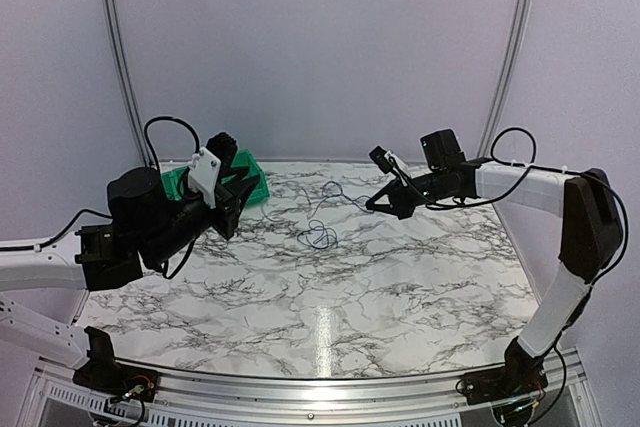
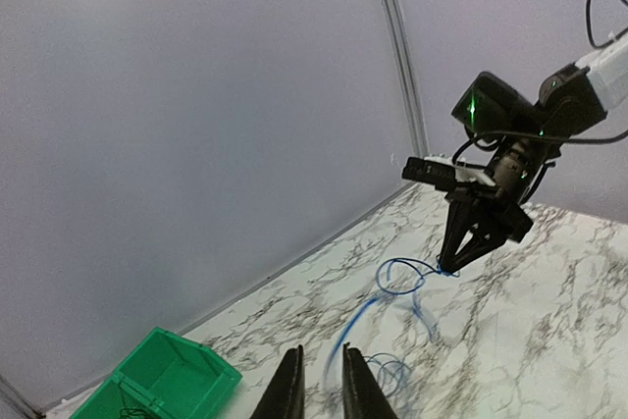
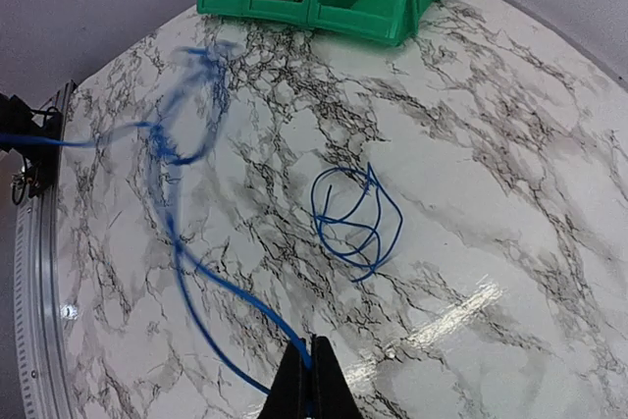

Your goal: Untangle the cables

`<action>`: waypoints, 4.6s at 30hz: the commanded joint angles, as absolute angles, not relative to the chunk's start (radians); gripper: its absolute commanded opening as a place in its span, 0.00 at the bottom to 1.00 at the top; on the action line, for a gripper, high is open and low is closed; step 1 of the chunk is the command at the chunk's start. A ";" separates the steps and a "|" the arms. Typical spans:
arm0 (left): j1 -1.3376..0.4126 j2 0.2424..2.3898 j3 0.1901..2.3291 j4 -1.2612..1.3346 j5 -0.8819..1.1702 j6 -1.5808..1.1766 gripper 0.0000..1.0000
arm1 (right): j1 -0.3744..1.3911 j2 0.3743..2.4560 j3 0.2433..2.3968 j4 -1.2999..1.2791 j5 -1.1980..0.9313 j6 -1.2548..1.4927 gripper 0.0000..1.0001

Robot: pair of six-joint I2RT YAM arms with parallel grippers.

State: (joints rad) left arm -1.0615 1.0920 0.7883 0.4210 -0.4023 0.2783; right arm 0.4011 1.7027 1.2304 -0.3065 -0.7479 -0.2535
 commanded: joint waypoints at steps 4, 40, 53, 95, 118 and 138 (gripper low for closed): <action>-1.063 1.054 0.681 0.370 -0.392 0.138 0.58 | 0.393 1.616 1.207 -0.327 -0.672 -0.347 0.00; -1.061 1.820 1.069 0.721 -0.410 -0.089 0.39 | 0.597 1.557 1.259 -0.403 -0.808 -0.368 0.00; -0.821 1.980 1.059 0.850 -0.534 -0.276 0.34 | 0.595 1.496 1.282 -0.496 -1.076 -0.451 0.00; -1.003 1.422 0.805 0.476 0.031 0.361 0.52 | 0.483 1.528 1.233 -0.394 -0.946 -0.377 0.00; -1.029 1.753 1.055 0.512 -0.171 0.378 0.44 | 0.482 1.515 1.235 -0.409 -0.979 -0.386 0.00; -1.012 1.682 0.977 0.632 -0.239 0.338 0.00 | 0.438 1.535 1.201 -0.292 -0.793 -0.239 0.00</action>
State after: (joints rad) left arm -1.0161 1.7660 1.0180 0.5594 -0.1963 0.3561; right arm 0.4683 1.5215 1.2194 -0.3840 -0.9192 -0.3447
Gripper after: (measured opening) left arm 0.024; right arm 0.023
